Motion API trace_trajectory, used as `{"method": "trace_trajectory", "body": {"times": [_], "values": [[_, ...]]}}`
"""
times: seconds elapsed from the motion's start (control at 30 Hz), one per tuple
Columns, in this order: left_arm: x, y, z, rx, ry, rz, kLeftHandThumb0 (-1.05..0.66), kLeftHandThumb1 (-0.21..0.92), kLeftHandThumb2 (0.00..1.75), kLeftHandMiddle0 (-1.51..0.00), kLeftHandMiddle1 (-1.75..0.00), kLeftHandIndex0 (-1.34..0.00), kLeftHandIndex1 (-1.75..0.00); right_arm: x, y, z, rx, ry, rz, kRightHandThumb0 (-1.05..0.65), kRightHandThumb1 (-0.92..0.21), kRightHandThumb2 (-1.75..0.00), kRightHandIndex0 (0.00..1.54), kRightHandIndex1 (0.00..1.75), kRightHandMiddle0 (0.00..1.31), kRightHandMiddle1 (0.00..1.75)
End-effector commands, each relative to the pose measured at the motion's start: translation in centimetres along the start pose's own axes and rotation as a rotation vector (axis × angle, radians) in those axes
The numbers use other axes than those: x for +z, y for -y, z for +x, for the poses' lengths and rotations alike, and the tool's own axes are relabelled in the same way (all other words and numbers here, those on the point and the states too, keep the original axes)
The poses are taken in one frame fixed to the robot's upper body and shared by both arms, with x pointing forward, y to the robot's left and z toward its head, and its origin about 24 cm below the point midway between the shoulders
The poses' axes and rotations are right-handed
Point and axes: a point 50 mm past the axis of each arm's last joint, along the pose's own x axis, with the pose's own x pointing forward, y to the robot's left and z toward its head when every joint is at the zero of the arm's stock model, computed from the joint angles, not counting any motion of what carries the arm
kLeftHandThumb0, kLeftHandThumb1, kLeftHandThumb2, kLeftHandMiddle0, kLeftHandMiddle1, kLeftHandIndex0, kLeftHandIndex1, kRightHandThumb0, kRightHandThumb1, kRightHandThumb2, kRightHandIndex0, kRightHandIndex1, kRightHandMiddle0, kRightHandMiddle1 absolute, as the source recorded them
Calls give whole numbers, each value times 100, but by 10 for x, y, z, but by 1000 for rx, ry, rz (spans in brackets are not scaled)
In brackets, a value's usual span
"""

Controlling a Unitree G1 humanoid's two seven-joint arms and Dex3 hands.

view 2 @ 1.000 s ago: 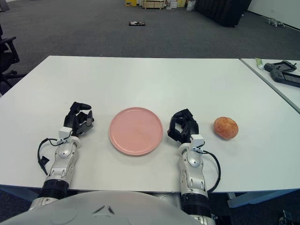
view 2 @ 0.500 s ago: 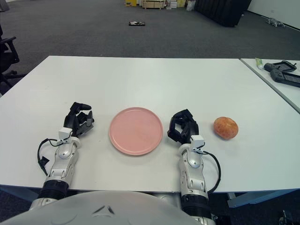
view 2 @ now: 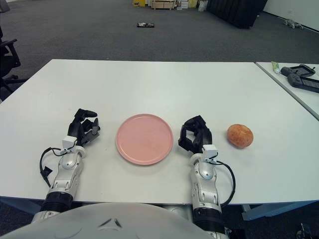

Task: Put the apple into the plate.

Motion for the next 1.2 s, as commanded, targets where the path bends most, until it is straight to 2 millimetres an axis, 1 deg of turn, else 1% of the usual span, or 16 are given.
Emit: {"method": "trace_trajectory", "body": {"times": [0.0, 0.07, 0.13, 0.17, 0.2, 0.3, 0.4, 0.43, 0.5, 0.53, 0.6, 0.77, 0.83, 0.97, 1.03, 1.17], "values": [[-8, 1, -4, -4, -43, -1, -38, 67, 87, -68, -175, -35, -175, 35, -1, 6, -81, 181, -97, -44, -44, -116, 113, 175, 51, 175], [-9, 1, -4, -4, -45, -3, -38, 67, 88, -69, -175, -35, -175, 47, -3, 5, -122, 242, -157, -43, -49, -110, 107, 175, 47, 175], [-10, 1, -4, -4, -49, -3, -38, 67, 88, -70, -175, -35, -175, 58, -2, 4, -158, 305, -254, -41, -58, -98, 92, 175, 41, 175], [-10, 1, -4, -3, -50, -4, -39, 67, 88, -71, -175, -35, -175, 62, -1, 4, -178, 334, -322, -39, -66, -88, 79, 175, 36, 175], [-10, 2, -4, -3, -50, -4, -39, 66, 89, -72, -175, -35, -175, 64, 0, 4, -193, 352, -368, -38, -75, -75, 57, 170, 30, 175], [-11, 2, -4, -1, -49, -8, -39, 65, 91, -73, -175, -36, -175, 67, 4, 5, -231, 394, -523, -36, -87, -59, 24, 154, 22, 175], [-11, 2, -3, 0, -46, -5, -39, 64, 92, -73, -175, -37, -175, 69, 9, 7, -265, 423, -623, -56, -78, -68, 8, 115, 7, 131], [-10, 2, -3, -2, -44, -1, -39, 63, 92, -73, -175, -37, -175, 69, 12, 10, -289, 439, -653, -58, -76, -69, 6, 109, 6, 126], [-10, 2, -3, -5, -42, 5, -39, 63, 93, -73, -175, -37, -175, 70, 16, 13, -332, 471, -695, -63, -68, -73, 2, 82, 2, 105], [-10, 2, -3, -7, -42, 8, -39, 63, 93, -73, -175, -37, -175, 71, 17, 13, -364, 492, -722, -64, -67, -74, 2, 77, 2, 102], [-10, 2, -3, -8, -42, 11, -39, 63, 93, -72, -175, -37, -175, 71, 17, 14, -398, 515, -748, -67, -62, -76, 1, 53, 1, 89], [-11, 3, -3, -9, -47, 16, -39, 64, 92, -72, -175, -37, -175, 74, 20, 15, -491, 519, -827, -70, -56, -78, 0, 24, 0, 74], [-11, 3, -4, -9, -49, 15, -39, 65, 91, -72, -175, -36, -175, 76, 23, 16, -546, 494, -878, -74, -53, -76, 0, 10, 0, 60], [-12, 3, -4, -9, -51, 14, -39, 66, 89, -72, -175, -36, -175, 80, 29, 19, -607, 459, -919, -79, -53, -71, 0, 2, 0, 44], [-12, 3, -4, -9, -51, 13, -39, 66, 89, -72, -175, -35, -175, 81, 36, 27, -635, 437, -941, -84, -56, -64, 0, 1, 0, 25], [-13, 3, -5, -9, -49, 3, -39, 66, 88, -72, -175, -35, -175, 81, 43, 34, -703, 391, -990, -94, -63, -50, 0, 0, 0, 5]]}}
